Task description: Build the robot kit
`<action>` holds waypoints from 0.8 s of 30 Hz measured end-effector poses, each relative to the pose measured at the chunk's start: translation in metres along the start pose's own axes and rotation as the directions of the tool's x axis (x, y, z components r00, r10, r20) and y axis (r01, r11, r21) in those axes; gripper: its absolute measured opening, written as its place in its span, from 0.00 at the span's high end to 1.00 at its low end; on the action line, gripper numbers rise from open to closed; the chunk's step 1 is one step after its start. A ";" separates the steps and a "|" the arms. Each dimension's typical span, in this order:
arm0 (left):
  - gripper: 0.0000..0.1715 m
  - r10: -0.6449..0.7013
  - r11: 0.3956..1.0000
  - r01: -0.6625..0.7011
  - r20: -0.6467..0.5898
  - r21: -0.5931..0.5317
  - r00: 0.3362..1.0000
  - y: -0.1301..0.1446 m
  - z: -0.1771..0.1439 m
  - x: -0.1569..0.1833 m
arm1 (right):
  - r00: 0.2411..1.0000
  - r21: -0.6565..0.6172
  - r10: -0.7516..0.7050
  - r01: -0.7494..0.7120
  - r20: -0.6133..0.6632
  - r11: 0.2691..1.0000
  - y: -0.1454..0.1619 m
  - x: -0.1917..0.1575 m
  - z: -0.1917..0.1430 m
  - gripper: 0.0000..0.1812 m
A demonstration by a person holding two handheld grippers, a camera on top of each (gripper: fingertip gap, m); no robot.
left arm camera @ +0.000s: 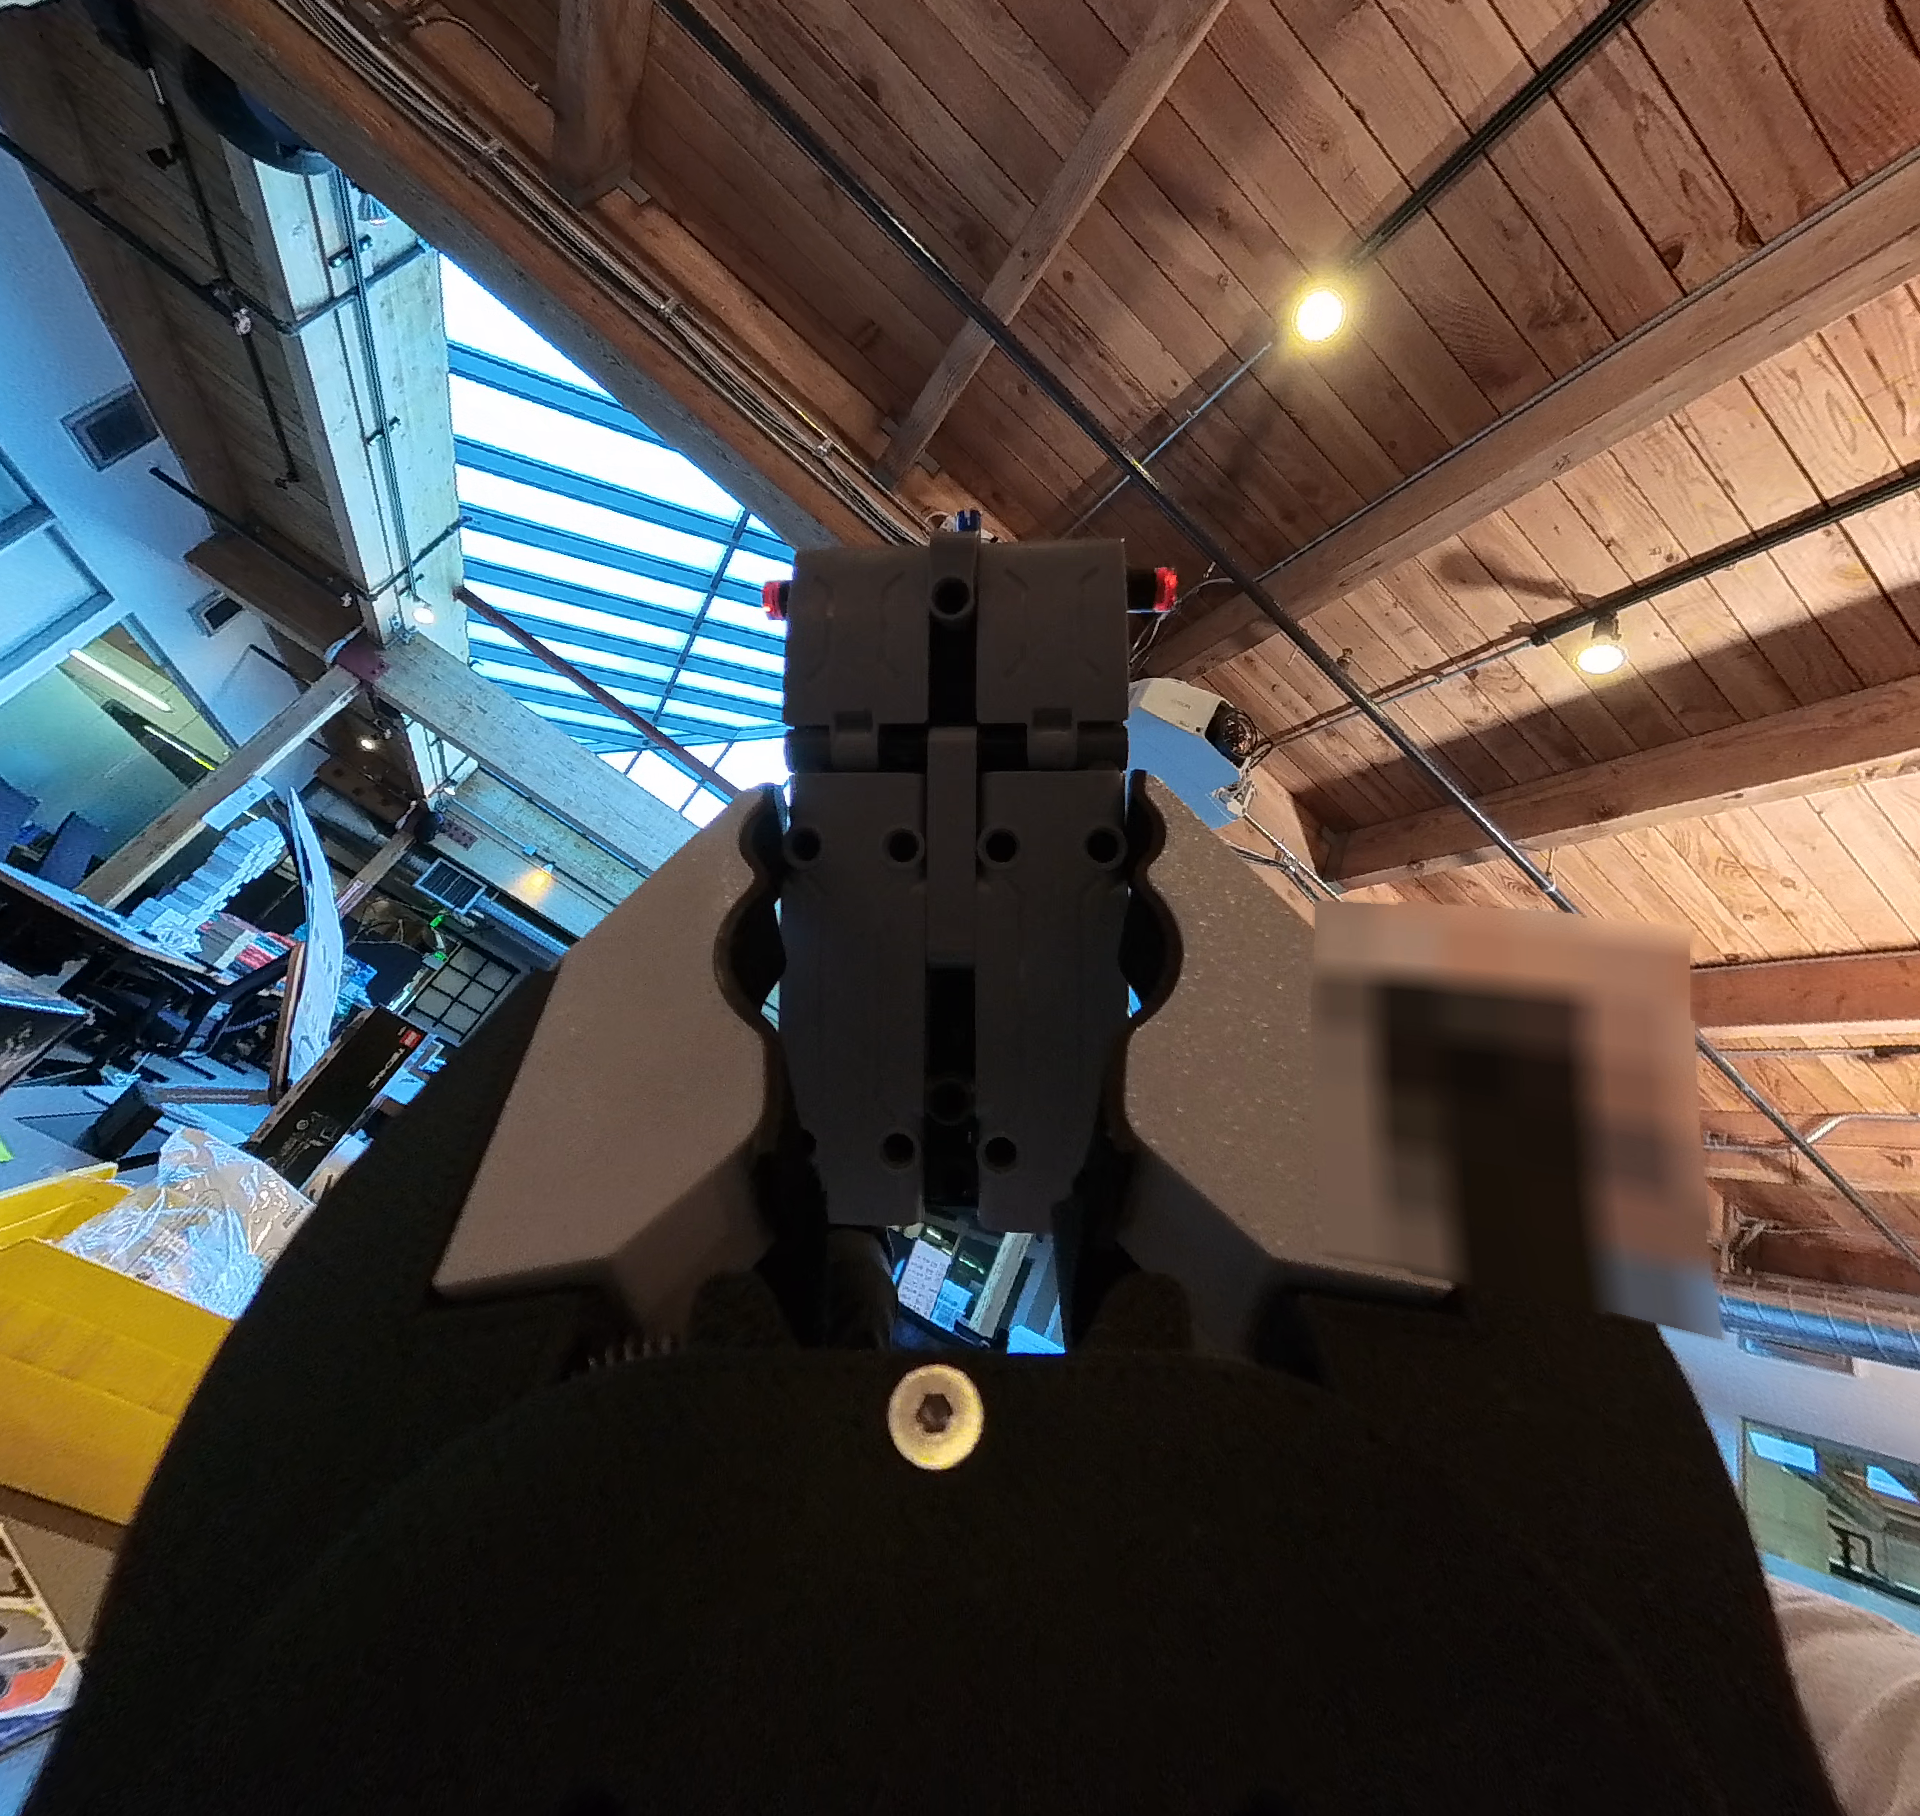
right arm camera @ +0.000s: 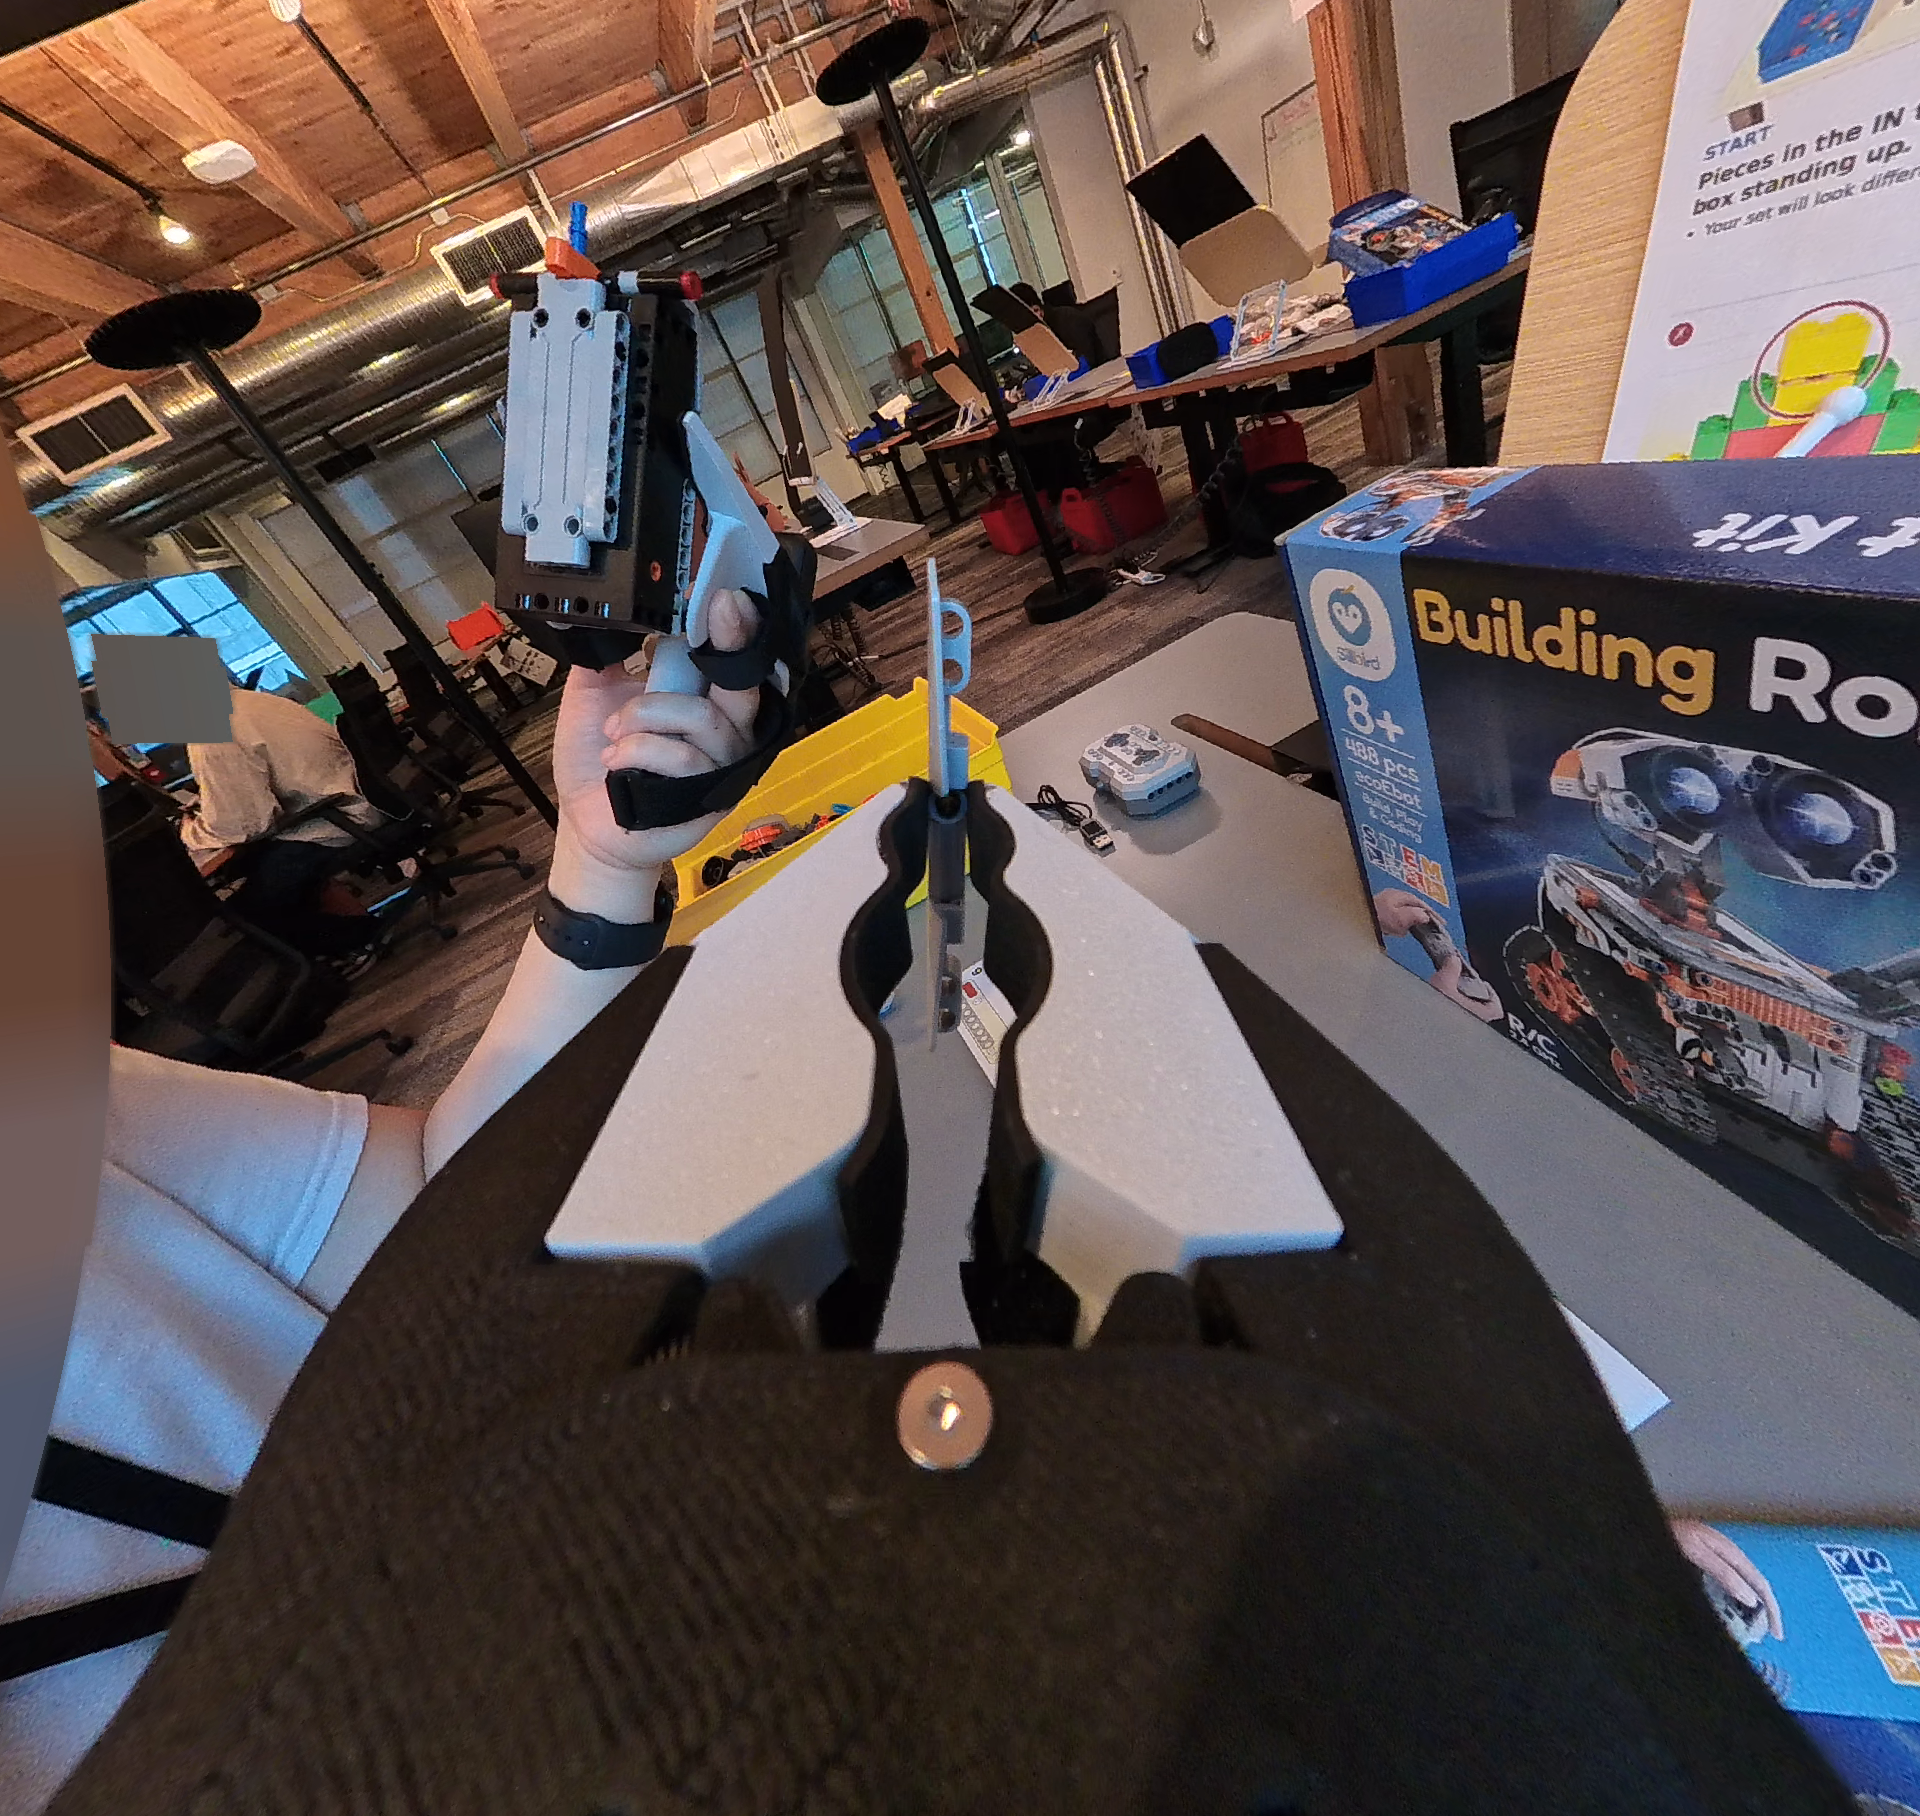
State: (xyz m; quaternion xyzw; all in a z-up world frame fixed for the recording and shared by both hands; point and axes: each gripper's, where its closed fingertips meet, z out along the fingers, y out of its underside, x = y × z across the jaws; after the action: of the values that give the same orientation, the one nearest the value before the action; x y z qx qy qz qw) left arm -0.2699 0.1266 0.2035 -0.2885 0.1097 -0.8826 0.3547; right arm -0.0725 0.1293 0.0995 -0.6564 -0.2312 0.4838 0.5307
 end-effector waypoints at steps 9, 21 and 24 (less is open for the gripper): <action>0.63 0.000 1.000 0.000 0.011 0.001 1.000 0.000 -0.001 -0.003 | 1.000 -0.004 0.002 -0.002 0.001 1.000 0.001 0.000 0.001 0.97; 0.63 0.003 1.000 -0.003 0.008 0.007 1.000 -0.002 -0.002 -0.001 | 1.000 -0.008 0.005 -0.005 0.003 1.000 0.003 0.000 0.002 0.97; 0.63 0.001 1.000 -0.001 0.006 0.007 1.000 -0.002 -0.002 -0.001 | 1.000 -0.009 0.006 -0.006 0.004 1.000 0.003 0.001 0.002 0.97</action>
State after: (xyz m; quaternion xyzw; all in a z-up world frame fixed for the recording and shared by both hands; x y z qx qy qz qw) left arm -0.2719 0.1289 0.2027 -0.2900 0.1055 -0.8818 0.3568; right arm -0.0749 0.1298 0.0965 -0.6587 -0.2324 0.4854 0.5258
